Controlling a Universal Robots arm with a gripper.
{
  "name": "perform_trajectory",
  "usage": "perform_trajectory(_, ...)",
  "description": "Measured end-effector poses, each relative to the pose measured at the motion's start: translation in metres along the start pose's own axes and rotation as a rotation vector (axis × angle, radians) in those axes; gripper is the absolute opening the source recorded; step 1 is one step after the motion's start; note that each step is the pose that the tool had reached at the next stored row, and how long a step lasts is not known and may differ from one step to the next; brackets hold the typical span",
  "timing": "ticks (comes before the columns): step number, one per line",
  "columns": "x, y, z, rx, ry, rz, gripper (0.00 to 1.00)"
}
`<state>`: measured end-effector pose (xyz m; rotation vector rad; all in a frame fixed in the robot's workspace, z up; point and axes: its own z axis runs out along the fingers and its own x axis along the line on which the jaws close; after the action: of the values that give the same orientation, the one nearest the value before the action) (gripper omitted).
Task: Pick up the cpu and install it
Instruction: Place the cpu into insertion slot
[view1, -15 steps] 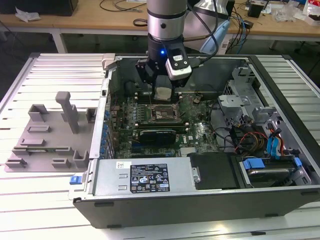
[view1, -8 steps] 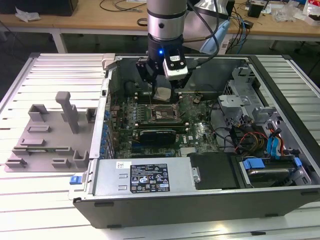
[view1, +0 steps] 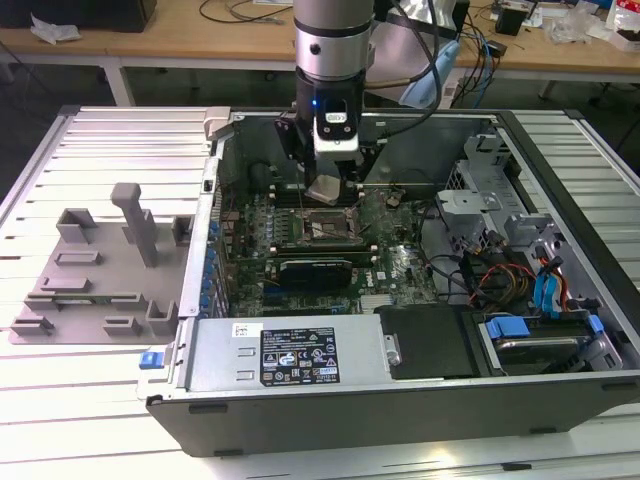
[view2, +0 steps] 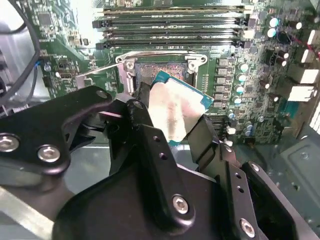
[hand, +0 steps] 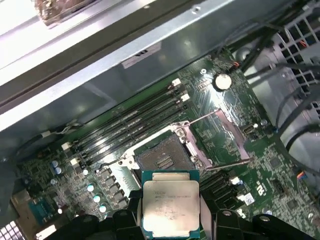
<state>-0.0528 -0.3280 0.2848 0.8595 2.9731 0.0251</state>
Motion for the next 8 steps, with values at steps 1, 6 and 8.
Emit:
perform_trajectory(1, 0.0, 0.0, 0.0, 0.0015, -0.001, 0.036, 0.55)
perform_trajectory(6, 0.0, 0.0, 0.0, 0.0058, -0.0041, 0.144, 0.55)
perform_trajectory(8, 0.0, 0.0, 0.0, 0.0076, -0.0053, 0.186, 0.55)
